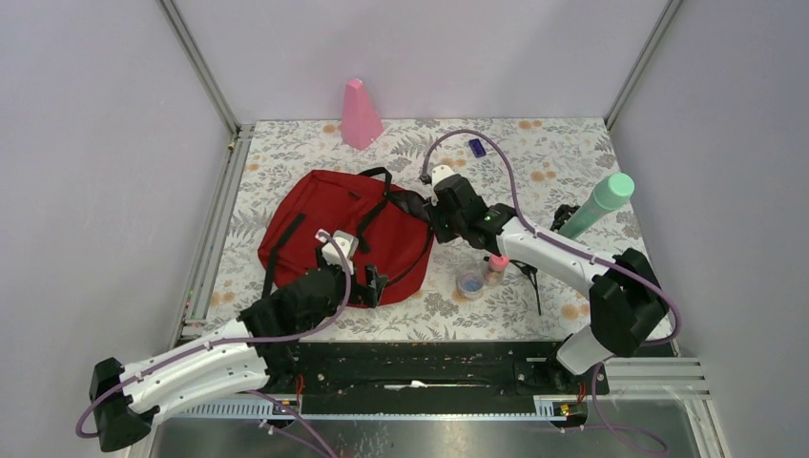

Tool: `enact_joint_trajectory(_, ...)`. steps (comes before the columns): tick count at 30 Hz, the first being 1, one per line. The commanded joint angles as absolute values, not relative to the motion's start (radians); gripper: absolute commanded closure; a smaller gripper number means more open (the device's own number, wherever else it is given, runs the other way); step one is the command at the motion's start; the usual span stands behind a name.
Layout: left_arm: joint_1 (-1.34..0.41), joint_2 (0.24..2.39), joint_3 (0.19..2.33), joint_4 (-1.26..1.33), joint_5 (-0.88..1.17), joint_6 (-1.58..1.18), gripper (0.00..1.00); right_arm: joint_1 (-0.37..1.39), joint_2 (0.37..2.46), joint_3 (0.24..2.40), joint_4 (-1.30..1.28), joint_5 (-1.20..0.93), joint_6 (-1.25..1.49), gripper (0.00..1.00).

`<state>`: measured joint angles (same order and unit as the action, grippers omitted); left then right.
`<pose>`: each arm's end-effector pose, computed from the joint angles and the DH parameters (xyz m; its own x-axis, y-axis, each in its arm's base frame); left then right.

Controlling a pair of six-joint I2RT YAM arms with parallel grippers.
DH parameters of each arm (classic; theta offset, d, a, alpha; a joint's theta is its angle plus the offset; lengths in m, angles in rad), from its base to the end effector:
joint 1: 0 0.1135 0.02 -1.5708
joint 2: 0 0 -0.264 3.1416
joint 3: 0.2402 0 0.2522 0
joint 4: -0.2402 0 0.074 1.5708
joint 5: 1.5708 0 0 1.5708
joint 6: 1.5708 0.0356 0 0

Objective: Pack the student bag
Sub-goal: Zip the student bag at the center of the board.

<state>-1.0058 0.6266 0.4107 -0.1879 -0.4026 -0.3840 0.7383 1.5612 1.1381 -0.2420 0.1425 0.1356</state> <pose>0.0955 -0.1247 0.2325 -0.4139 0.0091 -0.9103 0.4628 0.8632 -0.2018 0.2633 0.2328 0.2642 -0.5311 -0.3024 -0.7915 -0.5165 0.8561 0.0195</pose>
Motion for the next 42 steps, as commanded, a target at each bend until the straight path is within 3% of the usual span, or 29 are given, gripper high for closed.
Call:
enact_joint_trajectory(1,-1.003,0.713,0.551,-0.061,-0.434,-0.344,0.1,0.729,1.484,1.103,-0.19,0.06,0.132,1.0)
enact_joint_trajectory(9,-1.003,1.083,0.668,0.195,-0.295,-0.37,0.08,0.73,1.454,1.085,-0.19,0.031,0.156,1.0)
enact_joint_trajectory(16,-1.002,1.216,0.664,0.283,-0.345,-0.4,0.08,0.73,1.436,1.072,-0.189,0.034,0.157,1.0)
enact_joint_trajectory(25,-0.994,1.286,0.651,0.35,-0.288,-0.423,0.3,0.729,1.445,1.081,-0.19,0.032,0.16,1.0)
enact_joint_trajectory(42,-0.994,1.387,0.668,0.33,-0.319,-0.404,0.56,0.729,1.451,1.094,-0.189,0.028,0.161,1.0)
